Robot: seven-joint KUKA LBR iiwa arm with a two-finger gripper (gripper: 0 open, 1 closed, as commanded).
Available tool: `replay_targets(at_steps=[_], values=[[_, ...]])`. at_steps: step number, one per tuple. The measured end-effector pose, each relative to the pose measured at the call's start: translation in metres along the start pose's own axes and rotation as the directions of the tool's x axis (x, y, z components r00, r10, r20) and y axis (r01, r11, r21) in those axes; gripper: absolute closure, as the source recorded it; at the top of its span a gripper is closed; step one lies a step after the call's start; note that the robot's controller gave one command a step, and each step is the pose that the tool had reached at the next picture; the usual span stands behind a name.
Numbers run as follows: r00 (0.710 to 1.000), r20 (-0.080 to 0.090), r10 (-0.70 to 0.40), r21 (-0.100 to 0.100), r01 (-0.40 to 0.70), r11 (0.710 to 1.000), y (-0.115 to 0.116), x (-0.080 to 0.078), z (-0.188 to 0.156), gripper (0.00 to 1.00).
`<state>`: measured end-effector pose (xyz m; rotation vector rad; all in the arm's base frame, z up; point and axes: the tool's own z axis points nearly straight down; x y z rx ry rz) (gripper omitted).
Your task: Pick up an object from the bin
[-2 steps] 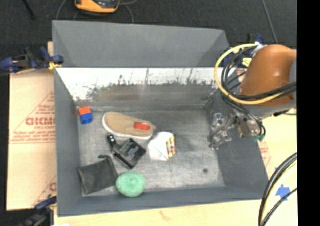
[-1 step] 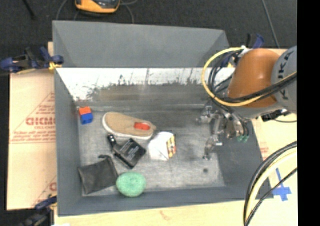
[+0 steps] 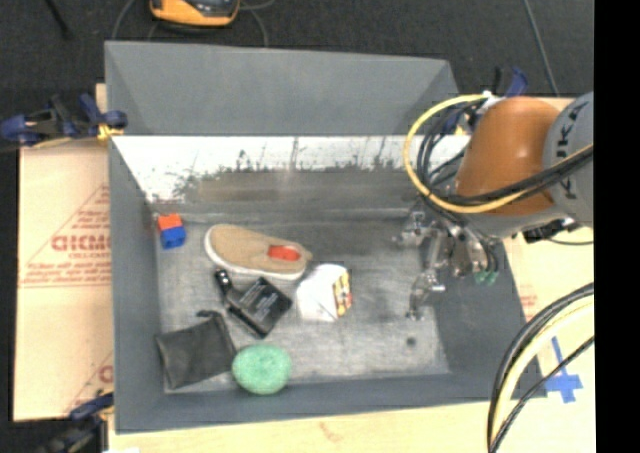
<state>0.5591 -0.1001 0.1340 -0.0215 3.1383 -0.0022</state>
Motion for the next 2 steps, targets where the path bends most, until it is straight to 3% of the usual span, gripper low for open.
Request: replay_targets(at_steps=[1,2], values=[[1.0,0.005,0.014,0.001,-0.014,1.0,0.038,-0.008,0.029,0.0],[0.992,-0.002,0.129,-0.005,-0.129,0.992,0.066,0.011,0.05,0.0]])
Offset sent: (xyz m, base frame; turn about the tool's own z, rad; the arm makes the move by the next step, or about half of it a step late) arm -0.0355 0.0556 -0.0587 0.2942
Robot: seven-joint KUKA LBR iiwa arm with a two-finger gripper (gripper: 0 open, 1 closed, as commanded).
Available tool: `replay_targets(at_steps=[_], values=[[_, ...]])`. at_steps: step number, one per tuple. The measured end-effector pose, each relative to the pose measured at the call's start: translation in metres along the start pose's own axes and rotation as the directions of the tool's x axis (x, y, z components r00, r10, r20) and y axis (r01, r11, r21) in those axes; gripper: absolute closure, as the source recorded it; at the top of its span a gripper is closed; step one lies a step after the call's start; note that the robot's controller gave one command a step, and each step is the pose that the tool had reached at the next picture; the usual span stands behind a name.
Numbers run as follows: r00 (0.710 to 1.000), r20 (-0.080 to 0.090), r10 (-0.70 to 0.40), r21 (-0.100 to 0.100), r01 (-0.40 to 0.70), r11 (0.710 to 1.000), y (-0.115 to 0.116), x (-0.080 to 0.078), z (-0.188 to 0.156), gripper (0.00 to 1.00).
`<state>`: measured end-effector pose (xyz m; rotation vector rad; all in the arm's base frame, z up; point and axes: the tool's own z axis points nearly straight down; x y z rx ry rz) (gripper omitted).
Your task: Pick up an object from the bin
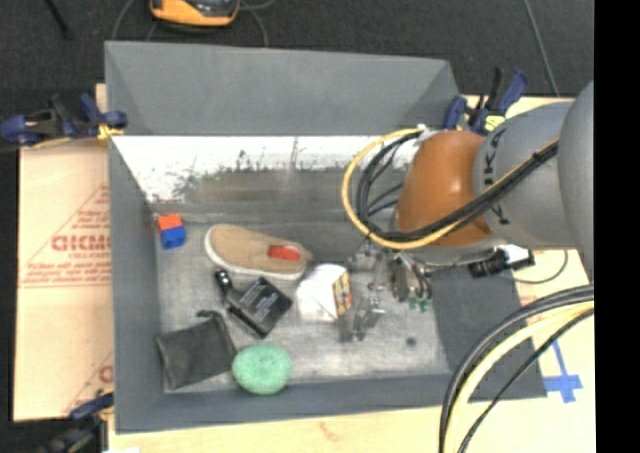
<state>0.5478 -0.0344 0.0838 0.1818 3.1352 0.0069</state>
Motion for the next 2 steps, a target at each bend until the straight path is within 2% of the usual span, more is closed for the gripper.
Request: replay_targets(at_steps=[1,2], values=[[0.979,0.013,-0.205,0.009,0.205,0.979,0.0676,-0.006,0.0077,1.0],[0.978,0.013,-0.206,0.009,0.206,0.978,0.0676,-0.0061,0.0077,1.0]])
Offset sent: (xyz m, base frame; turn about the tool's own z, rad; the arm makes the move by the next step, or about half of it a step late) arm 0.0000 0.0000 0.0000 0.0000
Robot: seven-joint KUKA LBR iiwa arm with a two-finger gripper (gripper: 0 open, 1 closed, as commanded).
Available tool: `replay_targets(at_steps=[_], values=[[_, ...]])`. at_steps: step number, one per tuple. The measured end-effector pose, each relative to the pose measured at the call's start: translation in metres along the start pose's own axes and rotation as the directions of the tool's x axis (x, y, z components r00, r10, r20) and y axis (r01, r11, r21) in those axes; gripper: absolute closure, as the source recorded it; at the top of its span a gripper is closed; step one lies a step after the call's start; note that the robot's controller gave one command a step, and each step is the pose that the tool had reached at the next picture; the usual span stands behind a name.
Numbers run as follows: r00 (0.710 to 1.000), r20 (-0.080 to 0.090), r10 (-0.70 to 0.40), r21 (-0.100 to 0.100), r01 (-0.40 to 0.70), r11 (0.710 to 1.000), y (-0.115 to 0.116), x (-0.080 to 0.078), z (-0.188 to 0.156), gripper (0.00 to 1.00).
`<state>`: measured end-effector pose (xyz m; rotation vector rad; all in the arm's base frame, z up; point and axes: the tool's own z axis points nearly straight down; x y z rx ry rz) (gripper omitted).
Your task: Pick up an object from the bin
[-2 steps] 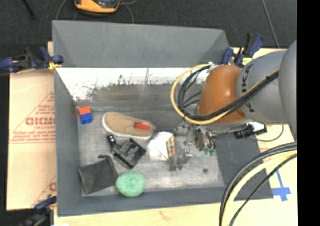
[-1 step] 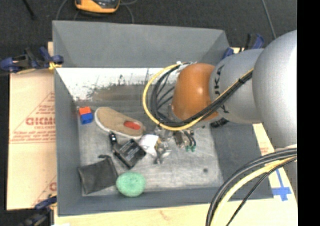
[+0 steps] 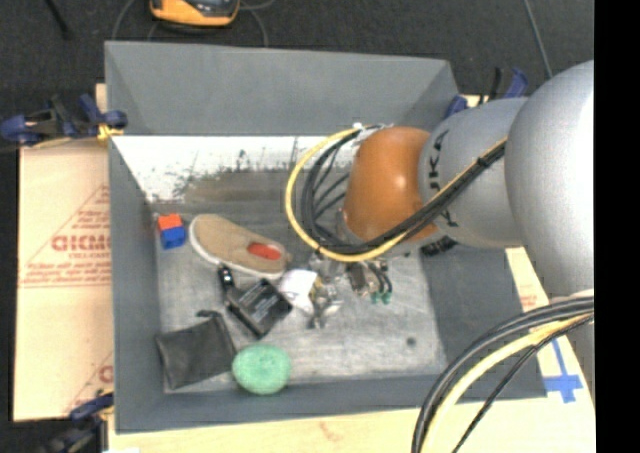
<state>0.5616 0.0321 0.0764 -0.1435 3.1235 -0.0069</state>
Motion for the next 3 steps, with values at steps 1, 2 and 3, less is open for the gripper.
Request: replay_targets(at_steps=[1,2,3], values=[[1.0,-0.018,-0.011,-0.004,0.011,1.0,0.005,0.009,-0.04,1.0],[0.999,-0.01,0.031,-0.005,-0.031,1.0,0.002,-0.005,-0.079,1.0],[0.999,-0.011,0.036,-0.004,-0.036,0.999,-0.004,0.003,-0.189,1.0]])
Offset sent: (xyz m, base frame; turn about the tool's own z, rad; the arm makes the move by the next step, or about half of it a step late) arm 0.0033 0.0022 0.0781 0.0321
